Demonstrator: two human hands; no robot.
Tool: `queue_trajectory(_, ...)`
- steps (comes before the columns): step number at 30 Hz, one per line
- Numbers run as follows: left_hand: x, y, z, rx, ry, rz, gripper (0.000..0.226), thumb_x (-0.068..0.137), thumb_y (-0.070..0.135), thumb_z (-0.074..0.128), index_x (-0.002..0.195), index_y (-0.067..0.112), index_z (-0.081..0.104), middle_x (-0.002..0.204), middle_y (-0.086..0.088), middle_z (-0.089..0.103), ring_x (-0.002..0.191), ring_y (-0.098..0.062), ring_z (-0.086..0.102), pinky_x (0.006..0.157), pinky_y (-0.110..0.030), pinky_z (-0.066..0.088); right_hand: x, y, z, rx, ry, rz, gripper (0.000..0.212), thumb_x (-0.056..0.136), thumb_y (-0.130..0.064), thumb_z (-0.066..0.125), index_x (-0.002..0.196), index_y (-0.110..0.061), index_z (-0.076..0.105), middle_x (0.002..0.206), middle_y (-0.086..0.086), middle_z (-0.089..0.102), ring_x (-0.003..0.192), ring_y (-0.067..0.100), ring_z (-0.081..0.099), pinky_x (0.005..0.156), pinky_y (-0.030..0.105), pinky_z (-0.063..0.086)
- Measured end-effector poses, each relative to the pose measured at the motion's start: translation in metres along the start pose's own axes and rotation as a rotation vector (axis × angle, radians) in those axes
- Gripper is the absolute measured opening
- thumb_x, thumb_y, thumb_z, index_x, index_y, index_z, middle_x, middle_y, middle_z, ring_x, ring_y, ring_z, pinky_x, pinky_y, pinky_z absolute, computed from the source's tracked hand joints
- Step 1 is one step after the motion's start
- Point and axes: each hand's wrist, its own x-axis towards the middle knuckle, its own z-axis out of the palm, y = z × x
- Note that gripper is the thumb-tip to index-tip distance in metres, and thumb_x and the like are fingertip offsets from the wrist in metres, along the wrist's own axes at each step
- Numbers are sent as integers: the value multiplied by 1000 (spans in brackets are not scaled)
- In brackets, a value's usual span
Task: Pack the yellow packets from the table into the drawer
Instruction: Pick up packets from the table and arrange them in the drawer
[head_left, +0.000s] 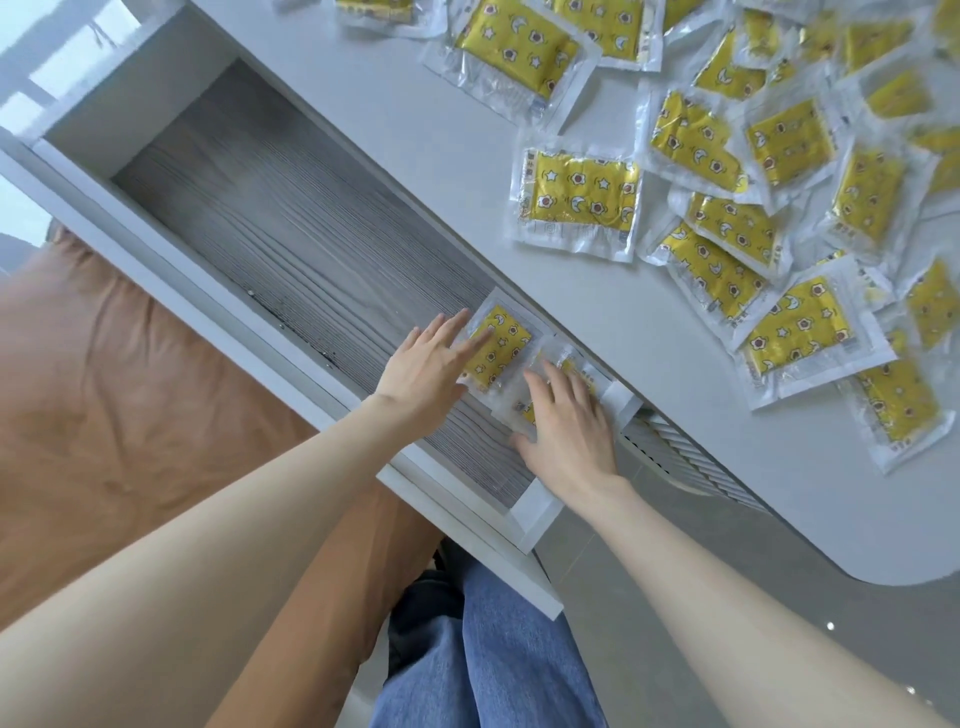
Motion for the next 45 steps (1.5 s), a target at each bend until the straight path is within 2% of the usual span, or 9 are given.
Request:
queue_trajectory(3, -25, 12, -32, -109, 59, -78, 60, 96, 21, 52, 149, 29, 25, 153, -2, 29, 140, -25, 30, 110, -40, 32, -22, -9, -27, 98, 37, -36, 49, 96, -28, 50, 142, -18, 37, 145, -1, 43, 134, 19, 37, 109, 35, 30)
queue_trajectory(6, -64, 26, -72, -284, 114, -169, 52, 97, 19, 49, 146, 29, 33, 143, 0, 44, 123, -23, 49, 95, -40, 47, -53, -19, -65, 246, 53, -82, 38, 98, -22, 46, 136, -21, 46, 134, -6, 55, 126, 15, 45, 104, 31, 35)
queue_trajectory(12, -159, 68, -157, -459, 289, -247, 47, 98, 18, 45, 143, 29, 37, 140, -1, 47, 125, -20, 47, 100, -33, 39, -131, -27, -147, 465, 131, -76, 33, 96, -21, 49, 129, -23, 54, 120, -8, 61, 113, 13, 54, 89, 30, 48)
queue_trajectory(16, -205, 100, -199, -485, 359, -235, 45, 97, 22, 47, 141, 31, 40, 134, 2, 51, 109, -20, 55, 92, -31, 42, -182, -14, -194, 557, 208, -42, 31, 95, -21, 49, 125, -24, 56, 119, -10, 62, 111, 14, 54, 92, 36, 48)
queue_trajectory(19, -229, 130, -218, -474, 377, -222, 45, 97, 22, 47, 141, 31, 40, 134, 0, 51, 114, -20, 53, 95, -33, 42, -221, 4, -226, 575, 249, -31, 32, 96, -19, 47, 127, -24, 55, 123, -10, 61, 114, 13, 53, 92, 32, 48)
queue_trajectory(25, -258, 205, -236, -535, 349, -200, 45, 98, 24, 46, 142, 29, 39, 138, -2, 48, 126, -20, 47, 101, -33, 37, -283, 56, -271, 563, 308, 35, 33, 95, -17, 48, 126, -25, 56, 124, -12, 60, 116, 13, 51, 91, 28, 43)
queue_trajectory(32, -257, 329, -244, -511, 353, -150, 46, 97, 28, 45, 143, 32, 36, 141, -2, 46, 124, -22, 49, 99, -39, 43, -350, 156, -309, 569, 397, 31, 31, 95, -20, 49, 124, -24, 57, 120, -10, 62, 113, 18, 54, 92, 35, 47)
queue_trajectory(36, -249, 406, -245, -540, 390, -148, 47, 97, 26, 46, 143, 27, 38, 141, -2, 47, 126, -22, 48, 100, -38, 44, -382, 219, -326, 538, 387, -17, 33, 93, -16, 48, 125, -24, 56, 123, -7, 61, 114, 22, 52, 96, 40, 45)
queue_trajectory(45, -223, 524, -273, -599, 445, -155, 45, 97, 24, 48, 141, 26, 42, 135, -2, 54, 120, -23, 54, 99, -41, 46, -421, 323, -376, 457, 396, -84, 36, 94, -14, 48, 129, -19, 54, 129, -3, 58, 114, 21, 51, 92, 30, 40)
